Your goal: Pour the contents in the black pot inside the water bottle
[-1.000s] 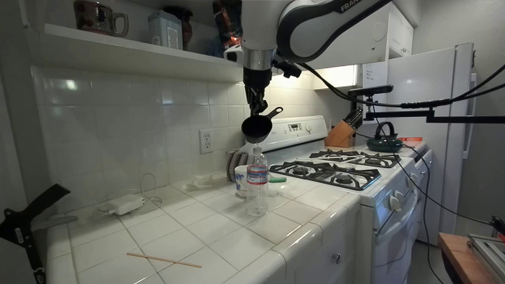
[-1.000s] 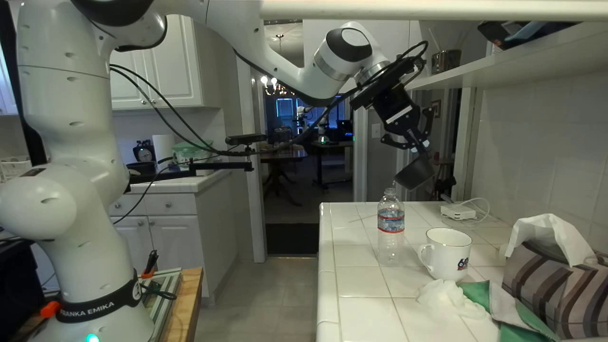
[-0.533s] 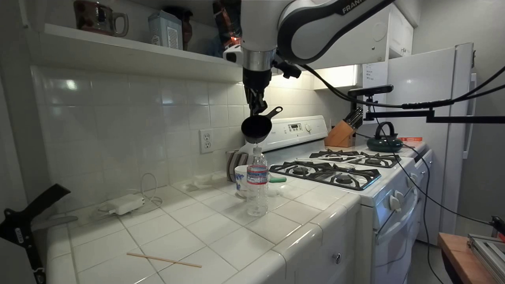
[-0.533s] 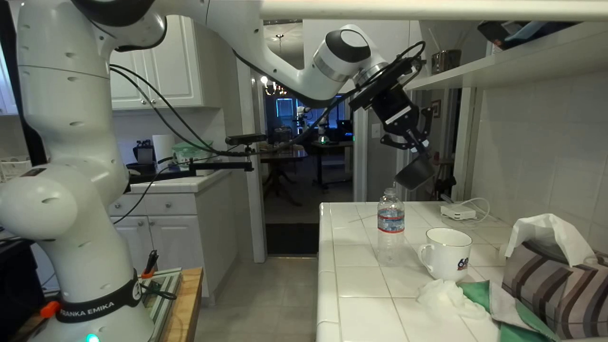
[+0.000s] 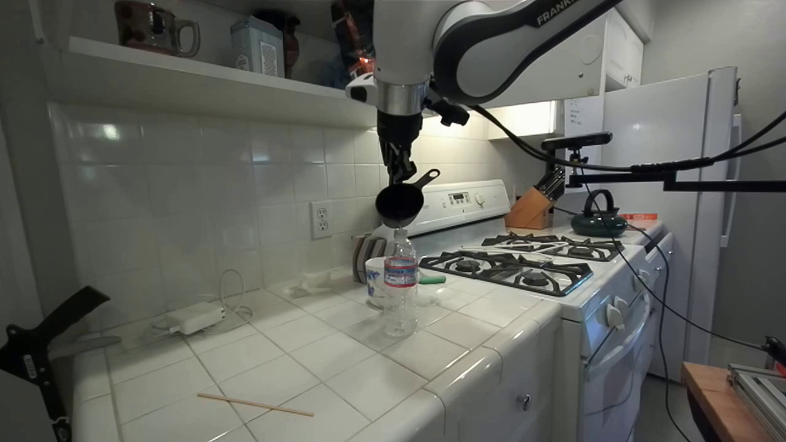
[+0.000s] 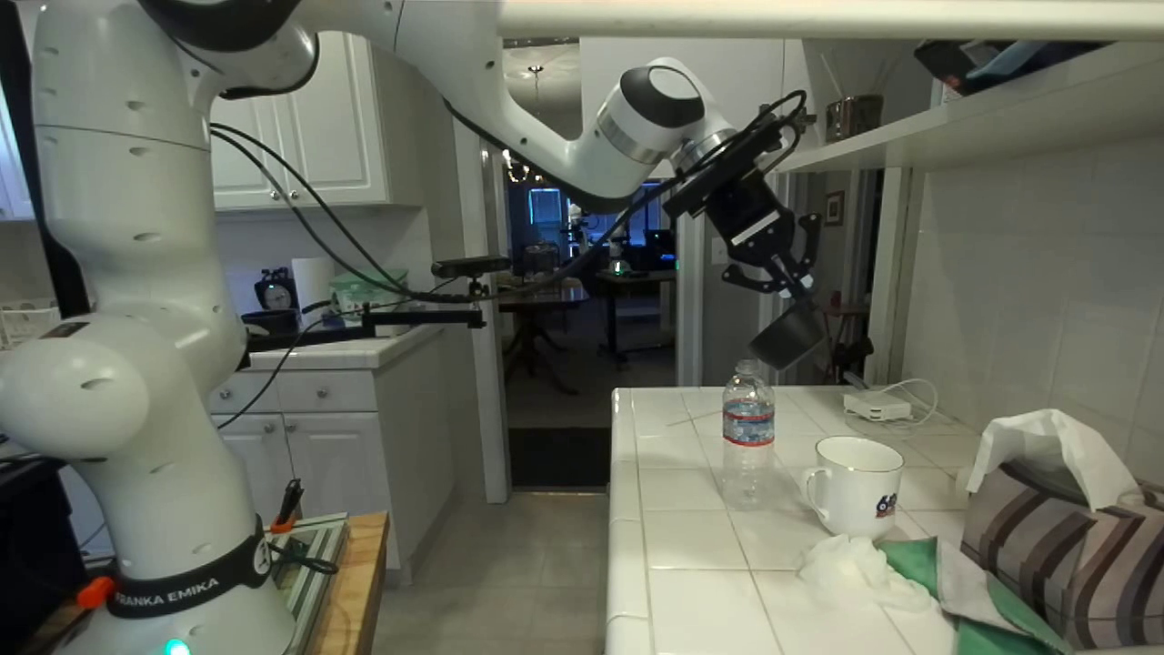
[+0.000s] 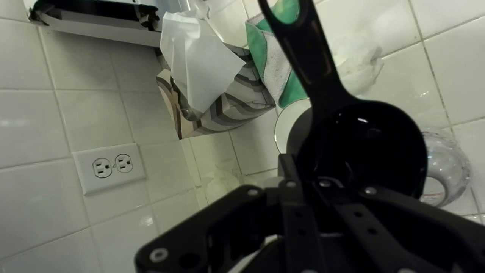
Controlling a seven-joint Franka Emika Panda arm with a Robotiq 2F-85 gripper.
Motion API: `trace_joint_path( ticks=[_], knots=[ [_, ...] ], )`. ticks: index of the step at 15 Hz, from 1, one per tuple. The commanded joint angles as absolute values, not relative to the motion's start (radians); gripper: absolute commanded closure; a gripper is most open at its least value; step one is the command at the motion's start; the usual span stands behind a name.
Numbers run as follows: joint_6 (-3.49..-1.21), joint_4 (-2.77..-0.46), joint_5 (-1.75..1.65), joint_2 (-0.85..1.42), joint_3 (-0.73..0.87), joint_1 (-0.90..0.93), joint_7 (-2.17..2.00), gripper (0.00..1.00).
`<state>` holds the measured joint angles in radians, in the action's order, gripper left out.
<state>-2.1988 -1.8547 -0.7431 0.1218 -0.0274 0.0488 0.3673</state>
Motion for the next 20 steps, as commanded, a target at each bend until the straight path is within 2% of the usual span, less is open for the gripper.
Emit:
trace_joint_path(
  ticks=[1, 20],
  knots=[
    [-2.213, -1.894, -0.795, 0.091, -0.033, 0.057, 0.327, 0.99],
    [-2.209, -1.927, -0.873, 0.079, -0.044, 0.067, 0.267, 0.99]
  ],
)
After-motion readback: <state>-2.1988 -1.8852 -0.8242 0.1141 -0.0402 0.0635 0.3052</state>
